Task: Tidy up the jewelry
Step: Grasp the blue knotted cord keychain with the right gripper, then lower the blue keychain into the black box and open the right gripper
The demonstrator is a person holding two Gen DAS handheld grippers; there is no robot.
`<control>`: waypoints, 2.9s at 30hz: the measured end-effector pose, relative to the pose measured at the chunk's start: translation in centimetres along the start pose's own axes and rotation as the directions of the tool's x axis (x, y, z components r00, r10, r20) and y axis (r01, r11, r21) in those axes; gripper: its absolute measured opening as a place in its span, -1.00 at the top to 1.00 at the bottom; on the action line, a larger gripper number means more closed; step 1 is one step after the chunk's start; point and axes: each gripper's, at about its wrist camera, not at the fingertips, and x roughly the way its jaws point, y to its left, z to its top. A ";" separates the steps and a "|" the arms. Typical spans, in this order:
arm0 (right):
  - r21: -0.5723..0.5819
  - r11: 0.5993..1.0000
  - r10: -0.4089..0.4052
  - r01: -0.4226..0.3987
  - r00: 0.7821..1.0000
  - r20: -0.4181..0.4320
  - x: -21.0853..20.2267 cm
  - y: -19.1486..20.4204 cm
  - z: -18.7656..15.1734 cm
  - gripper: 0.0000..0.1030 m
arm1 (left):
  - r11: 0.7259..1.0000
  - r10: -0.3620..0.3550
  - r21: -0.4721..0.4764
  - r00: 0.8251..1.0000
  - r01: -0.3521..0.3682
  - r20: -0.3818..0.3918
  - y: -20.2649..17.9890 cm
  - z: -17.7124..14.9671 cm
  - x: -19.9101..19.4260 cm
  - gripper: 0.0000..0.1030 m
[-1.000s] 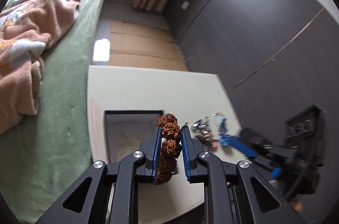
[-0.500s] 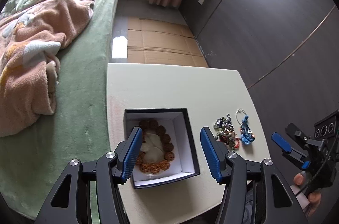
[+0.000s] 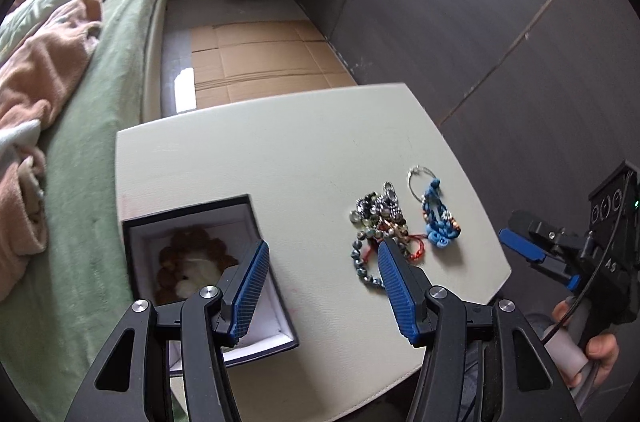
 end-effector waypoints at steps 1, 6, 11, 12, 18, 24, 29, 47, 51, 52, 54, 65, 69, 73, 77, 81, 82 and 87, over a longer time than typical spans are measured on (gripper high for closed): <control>0.008 1.000 -0.007 0.007 1.000 -0.005 -0.1 -0.4 0.0 -0.46 | 1.000 0.007 0.019 1.000 -0.007 -0.012 -0.6 0.0 0.6 -0.13; 0.030 0.999 -0.023 0.024 0.999 -0.024 0.0 -1.5 0.3 -0.46 | 0.995 0.044 0.093 0.997 -0.039 -0.058 -2.7 0.0 3.4 -0.13; 0.093 0.995 -0.038 0.043 0.998 -0.053 0.7 -3.6 0.7 -0.46 | 0.989 0.080 0.136 0.991 -0.065 -0.109 -3.9 0.1 6.3 -0.13; 0.105 0.994 -0.033 0.039 0.998 -0.060 0.8 -3.9 0.8 -0.46 | 0.988 0.088 0.141 0.988 -0.070 -0.127 -4.0 0.2 7.1 -0.10; 0.137 0.989 -0.042 0.053 0.995 -0.088 2.0 -5.2 0.8 -0.36 | 0.988 0.102 0.133 0.979 -0.079 -0.176 -3.9 0.0 9.8 0.19; 0.133 0.988 -0.054 0.075 0.987 -0.151 3.9 -5.4 0.8 -0.19 | 0.989 0.086 0.134 0.977 -0.060 -0.197 -3.8 -0.6 11.5 0.40; 0.172 0.980 -0.074 0.104 0.982 -0.173 5.0 -5.9 0.8 -0.12 | 0.980 0.108 0.181 0.984 -0.082 -0.143 -4.2 -1.0 11.3 0.74; 0.176 0.984 0.036 -0.027 0.998 -0.046 2.9 -4.2 0.7 0.76 | 0.985 -0.045 0.167 0.998 0.053 -0.047 -5.2 -0.4 4.4 0.81; 0.150 0.985 0.083 -0.080 0.996 -0.018 2.2 -3.7 0.9 0.76 | 0.987 -0.062 0.147 0.998 0.062 -0.005 -4.5 -0.3 2.0 0.81; 0.141 0.985 0.099 -0.096 0.995 -0.014 2.1 -3.5 1.0 0.76 | 0.988 -0.065 0.141 0.998 0.064 0.002 -4.2 -0.2 1.5 0.81; 0.120 0.985 0.121 -0.120 0.993 -0.005 1.8 -3.0 1.0 0.76 | 0.990 -0.071 0.127 0.997 0.068 0.020 -3.5 0.0 0.3 0.81; -0.042 0.964 0.265 -0.263 0.963 0.047 0.9 2.3 0.5 0.76 | 0.997 -0.040 0.073 0.991 0.031 0.128 0.0 0.5 -5.1 0.81; -0.089 0.950 0.305 -0.300 0.951 0.042 1.2 4.2 0.0 0.76 | 0.998 -0.026 0.052 0.988 0.018 0.150 1.3 0.4 -6.3 0.81; -0.120 0.942 0.316 -0.312 0.948 0.016 2.2 5.9 -0.7 0.76 | 1.000 -0.011 0.024 0.986 0.007 0.165 2.7 0.0 -7.2 0.81; -0.135 0.941 0.313 -0.311 0.950 -0.008 3.3 7.0 -1.4 0.76 | 1.000 -0.012 -0.010 0.987 0.014 0.158 4.3 -0.3 -7.3 0.81; -0.155 0.936 0.316 -0.316 0.948 -0.026 4.0 8.1 -1.9 0.76 | 0.998 -0.017 -0.052 0.993 0.024 0.119 5.8 -0.4 -6.9 0.80; -0.160 0.934 0.317 -0.318 0.948 -0.031 4.3 8.4 -2.1 0.76 | 0.998 -0.014 -0.065 0.995 0.020 0.101 6.3 -0.4 -6.8 0.79; -0.185 0.925 0.326 -0.331 0.944 -0.057 4.9 9.5 -2.8 0.76 | 0.994 -0.002 -0.107 0.995 0.012 0.098 8.1 -1.1 -7.2 -0.01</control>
